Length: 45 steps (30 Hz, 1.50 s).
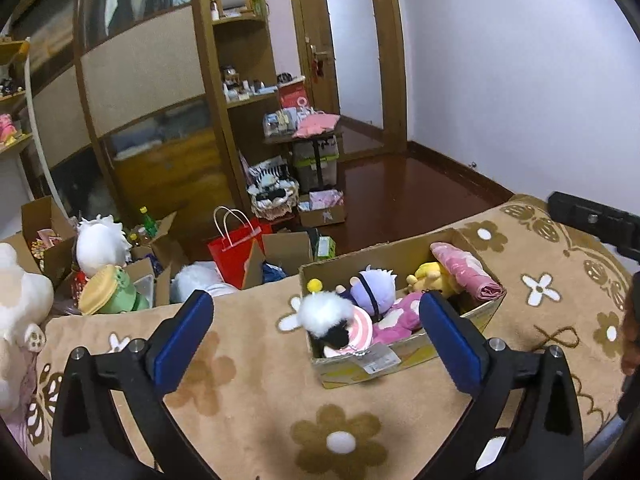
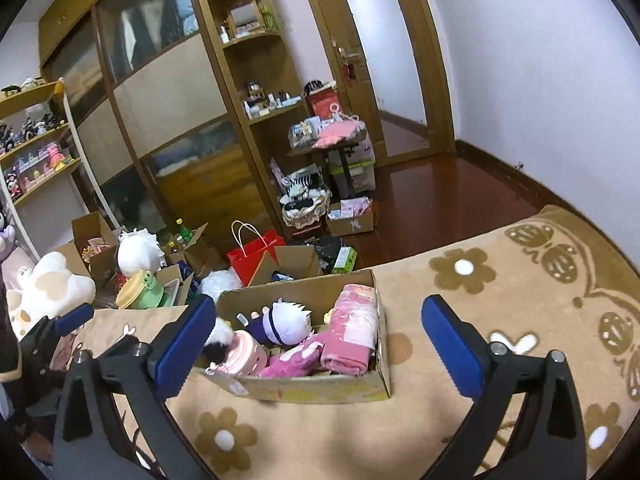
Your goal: Organize soft objects
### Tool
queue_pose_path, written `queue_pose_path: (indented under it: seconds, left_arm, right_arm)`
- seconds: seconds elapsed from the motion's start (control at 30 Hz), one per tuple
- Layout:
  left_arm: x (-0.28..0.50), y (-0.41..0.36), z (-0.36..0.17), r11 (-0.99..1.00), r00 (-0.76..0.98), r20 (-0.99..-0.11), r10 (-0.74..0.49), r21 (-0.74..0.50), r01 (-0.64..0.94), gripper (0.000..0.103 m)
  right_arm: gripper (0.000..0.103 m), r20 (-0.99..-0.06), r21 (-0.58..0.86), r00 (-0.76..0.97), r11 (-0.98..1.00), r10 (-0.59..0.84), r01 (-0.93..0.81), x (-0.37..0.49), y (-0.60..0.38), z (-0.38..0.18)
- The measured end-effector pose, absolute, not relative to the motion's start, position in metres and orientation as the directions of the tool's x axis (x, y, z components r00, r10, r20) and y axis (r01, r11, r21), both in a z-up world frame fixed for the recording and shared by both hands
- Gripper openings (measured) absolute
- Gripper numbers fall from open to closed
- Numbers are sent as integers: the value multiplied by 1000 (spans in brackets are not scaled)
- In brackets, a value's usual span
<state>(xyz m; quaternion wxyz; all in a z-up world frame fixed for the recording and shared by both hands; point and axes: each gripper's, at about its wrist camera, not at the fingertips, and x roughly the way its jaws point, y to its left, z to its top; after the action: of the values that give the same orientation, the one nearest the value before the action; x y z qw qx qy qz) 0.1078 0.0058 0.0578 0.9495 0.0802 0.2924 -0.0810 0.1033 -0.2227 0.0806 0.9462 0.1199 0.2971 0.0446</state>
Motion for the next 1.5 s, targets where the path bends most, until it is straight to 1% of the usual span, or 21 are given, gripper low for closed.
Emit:
queue_pose_path:
  seconds: [0.2,0.3,0.43,0.63,0.87,0.97,1.17,1.33,1.5]
  left_arm:
    - [80,20,68,979,832,-545,-103,90,181,102]
    - [65,25,71,978,837,-536,-114,89,191,102]
    - [43,31,73,979,854,-509,-108,96,181,103]
    - [22,36,70,977,869,-482,-112,105,184,103]
    - [5,36,59,976,894,-432,-120,114,186,103]
    - [2,37,53,977,899,-417,-129,100,187,103]
    - [3,41,42,978,903,-409,-129,99,184,103]
    - [4,38,35,973,895,-427,-133,115,199,103]
    - [1,32,31,965,897,-422,-128,156,211,103]
  right_arm:
    - [103,-528,213,841,977,118,-3,65,-217,106]
    - [103,-525,219,845,976,107,12,48,-217,112]
    - [103,-527,249,843,968,103,38,29,-220,111]
    - [103,-510,243,854,969,97,35,2,-217,106]
    - [103,-459,180,887,983,47,42,-28,-209,98]
    - [103,-460,151,887,988,38,36,-31,-207,90]
    - [103,-443,64,896,997,-6,38,-39,-202,75]
    - [103,-453,81,891,995,-14,56,-38,-209,69]
    - [103,-458,86,889,994,-16,62,-37,-213,66]
